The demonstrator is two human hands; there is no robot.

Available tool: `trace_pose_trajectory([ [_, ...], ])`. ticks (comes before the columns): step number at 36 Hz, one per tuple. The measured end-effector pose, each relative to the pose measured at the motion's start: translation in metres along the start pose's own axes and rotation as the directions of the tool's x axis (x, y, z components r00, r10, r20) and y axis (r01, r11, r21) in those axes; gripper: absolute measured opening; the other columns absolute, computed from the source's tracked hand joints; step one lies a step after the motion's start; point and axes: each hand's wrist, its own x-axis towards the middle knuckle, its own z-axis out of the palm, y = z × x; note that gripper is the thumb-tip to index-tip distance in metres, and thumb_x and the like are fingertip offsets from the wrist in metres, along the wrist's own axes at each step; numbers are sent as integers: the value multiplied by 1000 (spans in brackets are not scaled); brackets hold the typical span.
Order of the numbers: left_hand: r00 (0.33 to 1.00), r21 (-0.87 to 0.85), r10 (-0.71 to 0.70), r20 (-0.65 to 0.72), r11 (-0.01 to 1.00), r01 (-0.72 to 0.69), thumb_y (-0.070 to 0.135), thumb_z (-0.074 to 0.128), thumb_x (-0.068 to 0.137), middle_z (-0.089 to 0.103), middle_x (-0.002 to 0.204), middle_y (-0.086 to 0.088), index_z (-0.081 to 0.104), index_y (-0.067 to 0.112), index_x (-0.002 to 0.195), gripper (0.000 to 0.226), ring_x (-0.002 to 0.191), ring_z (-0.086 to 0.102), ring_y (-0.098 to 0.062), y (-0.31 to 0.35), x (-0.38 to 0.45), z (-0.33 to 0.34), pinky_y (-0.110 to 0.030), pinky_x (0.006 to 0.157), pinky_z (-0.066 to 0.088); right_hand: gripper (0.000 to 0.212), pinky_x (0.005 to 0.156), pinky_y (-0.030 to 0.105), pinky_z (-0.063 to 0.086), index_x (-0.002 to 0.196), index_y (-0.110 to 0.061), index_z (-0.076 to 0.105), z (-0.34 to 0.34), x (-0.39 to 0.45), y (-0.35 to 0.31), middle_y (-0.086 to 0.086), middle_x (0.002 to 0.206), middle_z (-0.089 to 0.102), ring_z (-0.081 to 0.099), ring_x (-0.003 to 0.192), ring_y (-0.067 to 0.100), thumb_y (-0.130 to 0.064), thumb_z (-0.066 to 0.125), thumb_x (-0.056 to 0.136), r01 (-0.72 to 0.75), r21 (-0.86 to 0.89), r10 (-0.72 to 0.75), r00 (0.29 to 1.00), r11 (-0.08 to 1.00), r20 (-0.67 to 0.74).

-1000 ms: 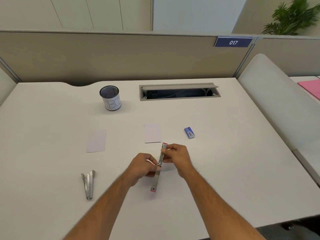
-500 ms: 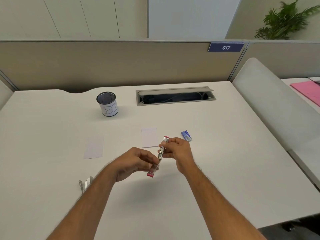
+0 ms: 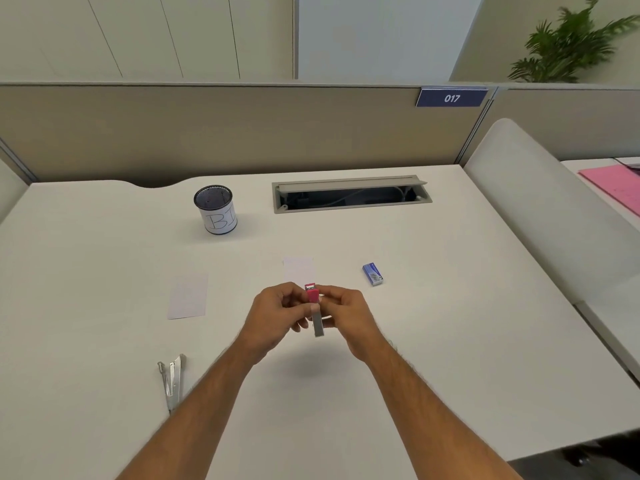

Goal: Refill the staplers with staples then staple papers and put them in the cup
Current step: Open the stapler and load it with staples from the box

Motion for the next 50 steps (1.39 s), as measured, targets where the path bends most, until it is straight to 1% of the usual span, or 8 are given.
trace_pose_trajectory([
  [8, 994, 18, -8, -109, 1000, 10, 28, 89, 77, 71, 93, -3, 71, 34, 98, 29, 69, 63, -12, -4, 3, -5, -29, 62, 54, 34, 89, 42, 59, 132, -18, 68, -10, -8, 2, 19, 123, 70, 69, 113, 31, -12, 60, 99, -114, 108, 90, 975, 988, 204],
  [13, 998, 92, 20, -62, 996, -15, 36, 84, 83, 65, 123, 21, 74, 48, 110, 31, 107, 64, -3, -5, 3, -3, -21, 85, 51, 45, 94, 50, 58, 132, -17, 66, -16, -9, 8, 16, 116, 69, 67, 108, 31, -2, 70, 90, -115, 160, 67, 959, 980, 275],
  [23, 998, 11, -40, 41, 999, 40, 17, 72, 97, 71, 127, 7, 55, 21, 146, 52, 118, 67, -3, -9, 5, -3, -29, 108, 50, 33, 70, 22, 54, 122, -23, 71, -18, -4, 6, 1, 106, 76, 67, 86, 9, -20, 76, 90, 58, -212, -36, 994, 976, 106],
  [28, 999, 88, -44, 23, 995, 42, 5, 76, 91, 79, 113, 5, 66, 12, 135, 46, 110, 72, -4, -17, 12, -6, -26, 105, 53, 23, 82, 25, 55, 110, -25, 77, -19, 0, 11, -9, 95, 77, 69, 87, 10, -23, 76, 88, 98, -359, -97, 995, 928, 21],
  [34, 999, 153, -7, -34, 988, 12, 5, 75, 91, 79, 103, 14, 73, 14, 126, 36, 102, 71, 5, -22, 17, -3, -3, 87, 49, 17, 72, 14, 48, 104, -25, 79, -17, 2, 14, -16, 83, 75, 66, 76, 1, -21, 75, 88, 85, -386, -105, 994, 918, -31],
  [40, 1000, 138, -8, -19, 990, 10, 7, 74, 93, 79, 106, 11, 72, 16, 128, 36, 103, 71, 3, -24, 18, 1, -7, 88, 51, 19, 79, 22, 54, 111, -21, 75, -19, 4, 14, -9, 91, 75, 67, 84, 8, -25, 73, 92, 83, -441, -93, 996, 894, -1],
  [44, 999, 79, -31, 10, 996, 30, 7, 77, 91, 80, 106, 6, 71, 15, 127, 37, 105, 74, -6, -23, 22, 1, -25, 100, 55, 24, 82, 25, 56, 114, -26, 72, -19, 4, 16, -8, 96, 75, 68, 90, 11, -29, 74, 91, 102, -442, -108, 994, 891, 10],
  [50, 999, 11, -36, 36, 999, 35, 13, 84, 85, 79, 106, 4, 71, 18, 122, 40, 105, 75, -13, -25, 29, -1, -35, 98, 58, 32, 72, 21, 55, 115, -37, 55, -19, 5, 18, -10, 90, 69, 65, 82, 9, -29, 70, 88, 160, -543, -175, 984, 825, 25],
])
